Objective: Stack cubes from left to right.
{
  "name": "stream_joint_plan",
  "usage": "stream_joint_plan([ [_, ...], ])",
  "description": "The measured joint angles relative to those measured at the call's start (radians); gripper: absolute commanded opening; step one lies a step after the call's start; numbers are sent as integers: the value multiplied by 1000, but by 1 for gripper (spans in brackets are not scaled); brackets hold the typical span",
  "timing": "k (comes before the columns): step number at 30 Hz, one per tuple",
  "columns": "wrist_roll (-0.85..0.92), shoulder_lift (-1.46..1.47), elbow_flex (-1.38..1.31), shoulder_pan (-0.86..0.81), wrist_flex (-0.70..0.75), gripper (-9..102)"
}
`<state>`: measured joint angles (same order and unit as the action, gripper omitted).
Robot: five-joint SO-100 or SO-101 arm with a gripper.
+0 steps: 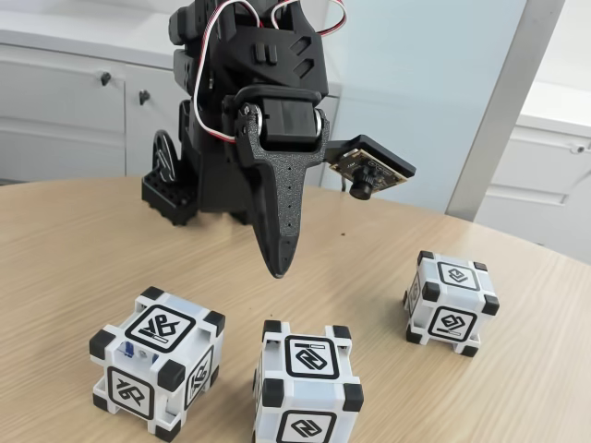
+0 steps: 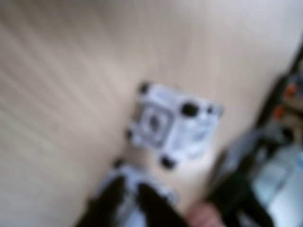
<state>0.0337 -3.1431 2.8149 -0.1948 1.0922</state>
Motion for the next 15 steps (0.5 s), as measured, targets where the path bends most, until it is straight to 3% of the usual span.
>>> stream_joint_plan([
  [15, 12, 0, 0, 0, 0, 0],
])
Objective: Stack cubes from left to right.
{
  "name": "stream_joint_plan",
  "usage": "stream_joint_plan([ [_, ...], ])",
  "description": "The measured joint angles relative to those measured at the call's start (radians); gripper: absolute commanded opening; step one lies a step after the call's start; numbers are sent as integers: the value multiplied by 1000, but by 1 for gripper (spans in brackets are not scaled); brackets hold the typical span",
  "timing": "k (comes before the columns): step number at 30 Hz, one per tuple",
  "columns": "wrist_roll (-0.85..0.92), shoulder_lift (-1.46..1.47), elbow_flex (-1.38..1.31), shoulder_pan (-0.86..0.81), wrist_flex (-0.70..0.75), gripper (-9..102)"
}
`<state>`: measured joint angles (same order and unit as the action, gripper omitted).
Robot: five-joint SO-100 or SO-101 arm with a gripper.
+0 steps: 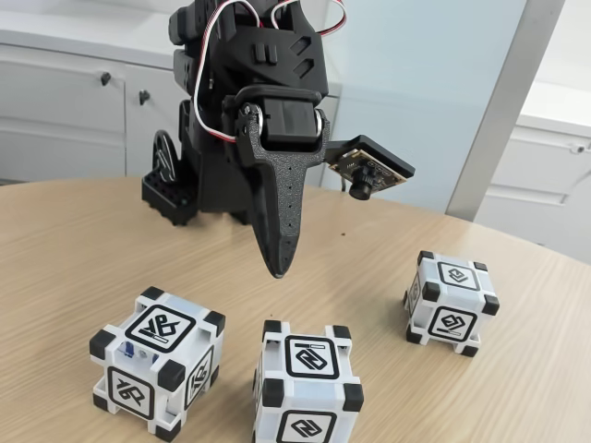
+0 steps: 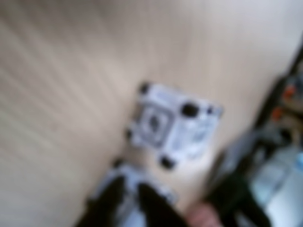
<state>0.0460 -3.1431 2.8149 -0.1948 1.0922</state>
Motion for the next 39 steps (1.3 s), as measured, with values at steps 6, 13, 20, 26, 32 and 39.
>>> stream_joint_plan([
  [6, 0, 0, 0, -2, 0, 0],
  [13, 43, 0, 0, -3, -3, 0],
  [20, 38, 3, -17, -3, -3, 0],
  [26, -52, 77, -239, 2, 41, 0],
  [32, -87, 462, -472, 20, 150, 0],
  [39, -127, 945, -844, 186, 178, 4],
])
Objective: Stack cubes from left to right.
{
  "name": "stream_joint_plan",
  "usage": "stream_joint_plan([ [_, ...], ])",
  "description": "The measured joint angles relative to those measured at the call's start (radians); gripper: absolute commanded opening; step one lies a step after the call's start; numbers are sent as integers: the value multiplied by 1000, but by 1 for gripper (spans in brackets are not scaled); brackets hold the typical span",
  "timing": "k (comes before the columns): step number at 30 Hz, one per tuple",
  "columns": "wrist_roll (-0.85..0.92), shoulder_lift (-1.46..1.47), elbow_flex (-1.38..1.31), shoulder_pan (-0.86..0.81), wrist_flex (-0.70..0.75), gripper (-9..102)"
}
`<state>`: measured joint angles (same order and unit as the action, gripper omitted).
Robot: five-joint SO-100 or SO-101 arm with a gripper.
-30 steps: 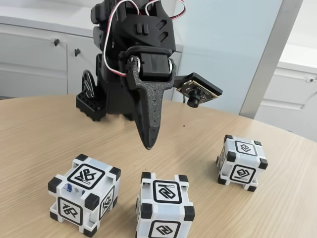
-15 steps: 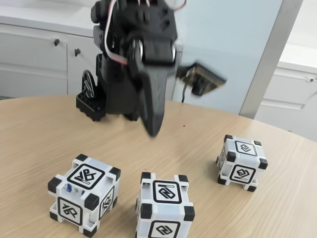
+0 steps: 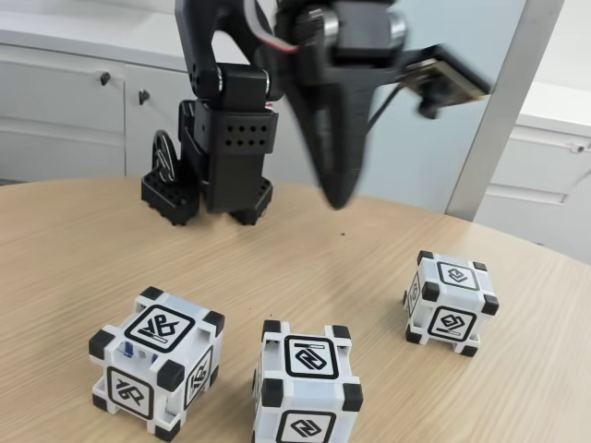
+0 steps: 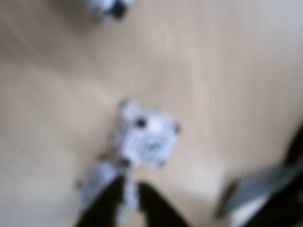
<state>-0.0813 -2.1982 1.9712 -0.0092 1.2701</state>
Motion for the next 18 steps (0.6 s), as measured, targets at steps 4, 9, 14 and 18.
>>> stream_joint_plan([
  [4, -12, 146, -161, 123, 54, 13],
  [9, 8, 201, -253, 325, 100, 26],
  [14, 57, 207, -253, 434, 100, 30],
  [18, 250, 245, -253, 466, 101, 31],
])
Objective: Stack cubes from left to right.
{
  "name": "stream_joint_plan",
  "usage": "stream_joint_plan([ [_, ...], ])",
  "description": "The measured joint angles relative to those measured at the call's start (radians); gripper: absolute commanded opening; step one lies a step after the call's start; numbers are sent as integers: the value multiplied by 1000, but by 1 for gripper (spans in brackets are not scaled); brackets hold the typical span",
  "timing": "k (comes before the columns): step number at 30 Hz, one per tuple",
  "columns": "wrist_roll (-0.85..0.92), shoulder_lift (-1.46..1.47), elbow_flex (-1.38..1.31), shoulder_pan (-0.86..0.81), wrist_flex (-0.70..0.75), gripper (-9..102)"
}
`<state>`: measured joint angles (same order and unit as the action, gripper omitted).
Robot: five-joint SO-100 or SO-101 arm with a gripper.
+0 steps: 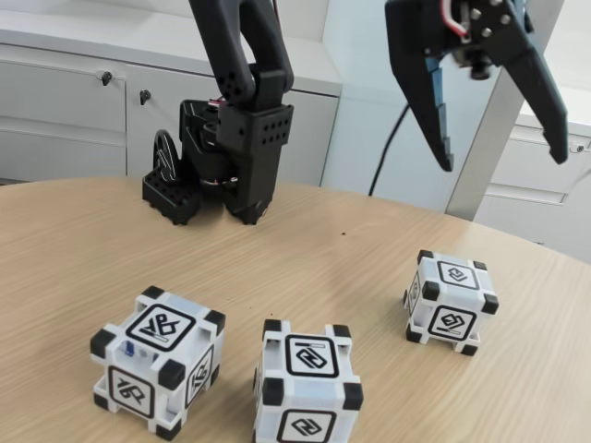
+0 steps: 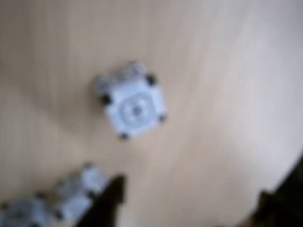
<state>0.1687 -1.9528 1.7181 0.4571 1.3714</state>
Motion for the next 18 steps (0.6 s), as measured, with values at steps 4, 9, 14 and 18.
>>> stream_joint_plan([
  [4, 193, 100, 0, -3, -3, 31],
  [9, 308, 276, -11, 0, -2, 31],
  [14, 334, 390, -14, -2, -5, 31],
  [18, 334, 439, -17, -9, -8, 31],
])
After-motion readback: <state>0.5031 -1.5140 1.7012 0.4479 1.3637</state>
